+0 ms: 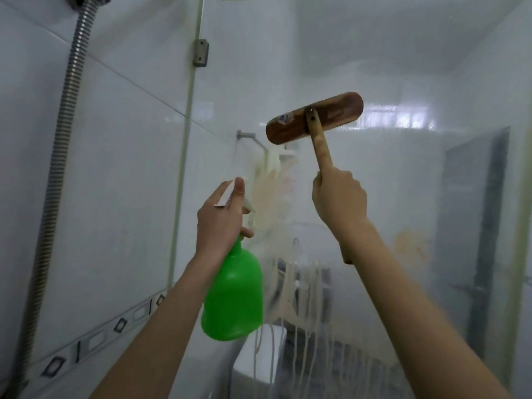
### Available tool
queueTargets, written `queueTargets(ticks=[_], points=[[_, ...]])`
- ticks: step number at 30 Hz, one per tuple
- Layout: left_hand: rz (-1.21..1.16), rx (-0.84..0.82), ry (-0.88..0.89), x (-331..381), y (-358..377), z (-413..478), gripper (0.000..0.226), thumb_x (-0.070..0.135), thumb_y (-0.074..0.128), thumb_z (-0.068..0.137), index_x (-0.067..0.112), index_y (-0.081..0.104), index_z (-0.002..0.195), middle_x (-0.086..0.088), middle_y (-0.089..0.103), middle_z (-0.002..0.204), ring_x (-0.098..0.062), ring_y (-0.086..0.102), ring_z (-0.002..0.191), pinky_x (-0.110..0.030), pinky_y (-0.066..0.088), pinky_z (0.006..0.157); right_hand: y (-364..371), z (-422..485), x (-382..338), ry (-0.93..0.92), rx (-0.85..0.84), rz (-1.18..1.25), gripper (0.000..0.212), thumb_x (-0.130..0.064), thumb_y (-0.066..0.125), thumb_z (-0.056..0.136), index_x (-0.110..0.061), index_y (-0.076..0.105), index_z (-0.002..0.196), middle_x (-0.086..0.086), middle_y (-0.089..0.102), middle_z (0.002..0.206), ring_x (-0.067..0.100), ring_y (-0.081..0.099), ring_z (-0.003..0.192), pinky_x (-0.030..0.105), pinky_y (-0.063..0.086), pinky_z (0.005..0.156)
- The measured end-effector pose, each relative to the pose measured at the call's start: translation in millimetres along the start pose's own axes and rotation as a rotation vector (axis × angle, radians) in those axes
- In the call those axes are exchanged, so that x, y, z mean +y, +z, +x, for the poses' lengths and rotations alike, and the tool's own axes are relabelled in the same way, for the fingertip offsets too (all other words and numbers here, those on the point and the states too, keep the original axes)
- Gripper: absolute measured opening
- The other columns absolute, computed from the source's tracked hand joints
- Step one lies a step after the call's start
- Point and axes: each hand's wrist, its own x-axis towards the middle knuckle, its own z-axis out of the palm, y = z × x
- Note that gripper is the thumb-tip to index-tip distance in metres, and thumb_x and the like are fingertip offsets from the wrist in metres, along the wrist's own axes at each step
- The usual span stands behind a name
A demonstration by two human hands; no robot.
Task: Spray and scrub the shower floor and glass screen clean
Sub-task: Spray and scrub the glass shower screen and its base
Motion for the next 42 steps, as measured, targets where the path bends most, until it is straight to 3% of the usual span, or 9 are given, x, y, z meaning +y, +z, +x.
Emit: queueTargets(ticks=[6, 9, 13, 18, 25, 30, 36, 39, 42], points=[[-0.058, 0.127, 0.058, -7, -16, -9, 0.065, 0.067, 0.051, 0.089, 0.02, 0.067, 0.131, -0.009, 0.075, 0.08, -0.008, 0.054, 0.037, -0.016, 0.042, 0.044, 31, -99, 13, 0.051, -0.103, 0.01, 0.081, -0.011, 0.041, 0.099, -0.032, -0.018, 0.152, -0.004, 0.041, 0.052, 0.01, 0.037, 0.039, 0.02, 0.021, 0.038], [-0.091, 0.143, 0.051, -9, -21, -6, 0.025, 0.038, 0.07, 0.094, 0.013, 0.076, 0.095, -0.024, 0.063, 0.066, -0.012, 0.045, 0.035, -0.025, 0.041, 0.043, 31, -53, 0, 0.003, -0.02, -0.019, 0.081, -0.01, 0.04, 0.099, -0.033, -0.016, 0.152, -0.001, 0.043, 0.054, 0.013, 0.04, 0.041, 0.024, 0.025, 0.039], [-0.082, 0.144, 0.027, -12, -24, -8, 0.008, 0.02, 0.075, 0.091, 0.024, 0.074, 0.085, -0.02, 0.061, 0.065, -0.012, 0.042, 0.034, -0.025, 0.039, 0.04, 19, 2, -19, 0.003, -0.032, 0.023, 0.081, -0.007, 0.04, 0.097, -0.035, -0.01, 0.153, 0.002, 0.044, 0.057, 0.016, 0.042, 0.044, 0.026, 0.025, 0.04], [-0.088, 0.167, 0.082, -9, -39, -15, 0.013, 0.026, 0.074, 0.092, 0.031, 0.072, 0.081, -0.031, 0.07, 0.087, -0.014, 0.042, 0.034, -0.025, 0.039, 0.042, 45, -118, 1, 0.017, -0.146, 0.085, 0.08, -0.01, 0.044, 0.098, -0.031, -0.01, 0.153, -0.007, 0.036, 0.052, 0.004, 0.03, 0.037, 0.015, 0.015, 0.039], [-0.047, 0.192, 0.1, -11, -56, -17, 0.015, 0.024, 0.072, 0.094, 0.012, 0.077, 0.101, -0.029, 0.068, 0.084, -0.009, 0.041, 0.033, -0.02, 0.037, 0.037, 48, -10, -38, -0.022, -0.065, 0.002, 0.084, -0.006, 0.04, 0.097, -0.039, -0.015, 0.151, 0.018, 0.063, 0.079, 0.014, 0.04, 0.043, 0.024, 0.022, 0.039], [0.012, 0.222, 0.125, -14, -69, -17, 0.018, 0.027, 0.072, 0.094, 0.009, 0.076, 0.095, -0.018, 0.06, 0.065, -0.009, 0.041, 0.033, -0.021, 0.038, 0.038, 62, -122, -18, -0.002, -0.2, 0.097, 0.085, -0.007, 0.043, 0.098, -0.033, -0.016, 0.152, -0.005, 0.041, 0.055, 0.007, 0.037, 0.041, 0.018, 0.023, 0.039], [0.044, 0.232, 0.13, -14, -73, -12, 0.02, 0.026, 0.073, 0.093, 0.007, 0.076, 0.093, -0.024, 0.059, 0.064, -0.01, 0.041, 0.032, -0.02, 0.037, 0.039, 61, -26, -53, -0.055, -0.115, 0.068, 0.085, -0.002, 0.04, 0.095, -0.037, -0.013, 0.152, 0.002, 0.045, 0.059, 0.015, 0.043, 0.044, 0.027, 0.033, 0.042], [0.033, 0.224, 0.147, -13, -76, -11, 0.013, 0.027, 0.073, 0.093, 0.014, 0.076, 0.09, -0.031, 0.066, 0.078, -0.012, 0.041, 0.033, -0.022, 0.038, 0.039, 71, -82, -38, -0.011, -0.197, 0.123, 0.089, -0.002, 0.043, 0.096, -0.037, -0.017, 0.151, 0.0, 0.047, 0.059, 0.012, 0.045, 0.043, 0.027, 0.044, 0.042], [0.03, 0.227, 0.155, -15, -84, -11, 0.012, 0.027, 0.073, 0.094, 0.015, 0.076, 0.09, -0.026, 0.065, 0.071, -0.013, 0.042, 0.034, -0.021, 0.037, 0.039, 82, -150, -23, -0.08, -0.261, 0.176, 0.09, -0.002, 0.054, 0.094, -0.031, -0.008, 0.153, -0.006, 0.042, 0.058, 0.003, 0.036, 0.039, 0.016, 0.036, 0.039]])
